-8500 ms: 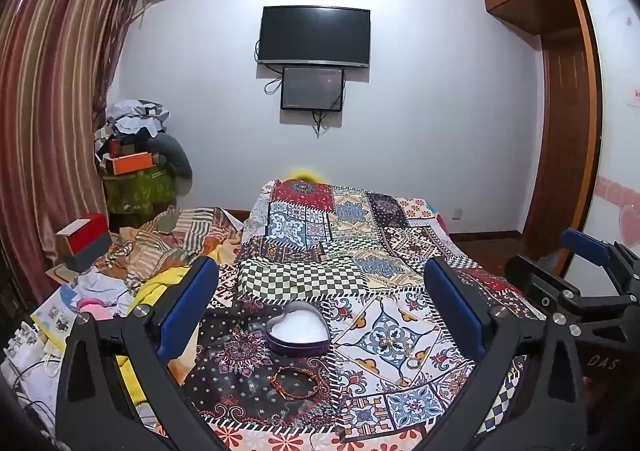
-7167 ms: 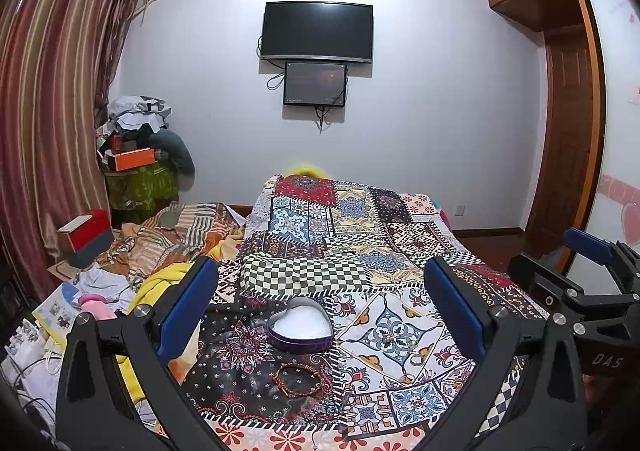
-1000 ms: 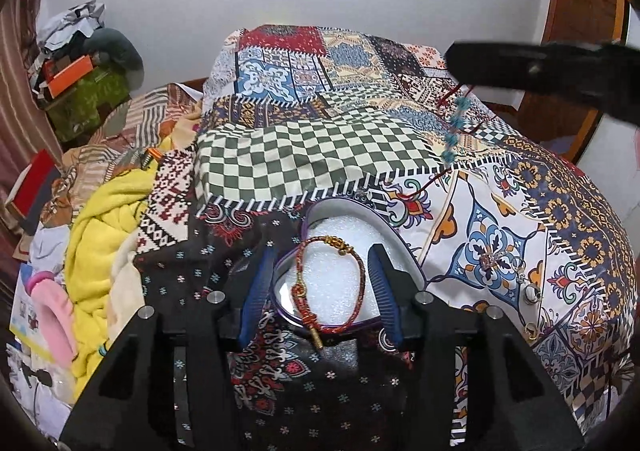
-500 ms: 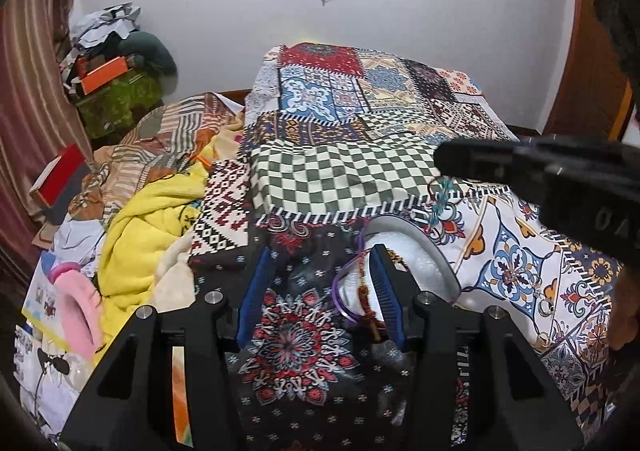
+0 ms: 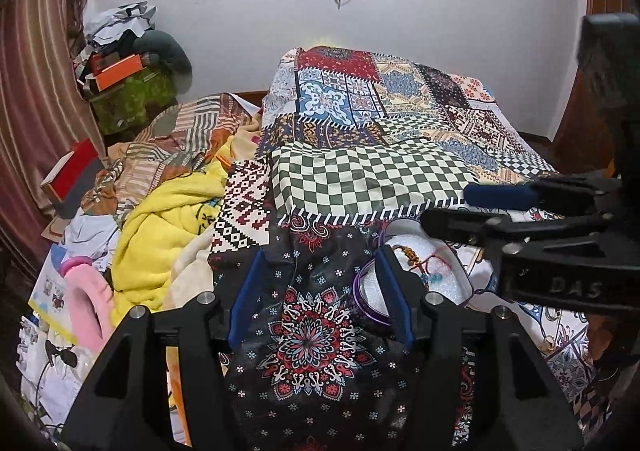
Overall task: Organize jewelry
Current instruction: 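Carry both bracelets over the heart tin and open both tools to drop them in, then move both tools from the tin toward the earrings on the tile cloth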
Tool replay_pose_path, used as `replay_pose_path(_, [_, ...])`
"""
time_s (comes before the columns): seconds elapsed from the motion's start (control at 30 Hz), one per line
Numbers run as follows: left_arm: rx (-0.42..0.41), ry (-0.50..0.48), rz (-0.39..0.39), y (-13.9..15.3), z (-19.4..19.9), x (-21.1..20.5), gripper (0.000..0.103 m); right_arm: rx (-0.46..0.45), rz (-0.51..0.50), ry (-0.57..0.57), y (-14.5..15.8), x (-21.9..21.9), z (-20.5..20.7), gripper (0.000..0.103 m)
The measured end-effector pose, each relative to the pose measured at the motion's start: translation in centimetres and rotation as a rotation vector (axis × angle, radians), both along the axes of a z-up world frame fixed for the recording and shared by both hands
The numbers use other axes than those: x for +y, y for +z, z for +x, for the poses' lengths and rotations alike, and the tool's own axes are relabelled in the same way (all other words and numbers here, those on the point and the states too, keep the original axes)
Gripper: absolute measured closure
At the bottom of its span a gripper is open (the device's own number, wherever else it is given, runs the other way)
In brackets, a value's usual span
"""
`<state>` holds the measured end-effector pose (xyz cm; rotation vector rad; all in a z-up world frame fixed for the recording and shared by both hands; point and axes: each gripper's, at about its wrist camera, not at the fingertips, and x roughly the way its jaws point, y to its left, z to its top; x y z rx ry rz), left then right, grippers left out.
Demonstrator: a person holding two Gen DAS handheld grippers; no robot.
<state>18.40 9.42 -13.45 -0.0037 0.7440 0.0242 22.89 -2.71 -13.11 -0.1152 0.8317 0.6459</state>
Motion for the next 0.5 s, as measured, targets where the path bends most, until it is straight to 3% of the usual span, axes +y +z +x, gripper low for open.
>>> replay_pose_path(0.27, [-0.02, -0.008, -0.006, 1.3, -0.6, -0.8, 0.046, -0.075, 0.001, -0.069, 2.9, -3.0, -1.0, 0.053])
replay_pose_path(0.5, [-0.029, -0.042, 0.0, 2.2, -1.4, -2.5, 0.042, -0.108, -0.034, -0.136, 3.4, -7.1, -2.4, 0.053])
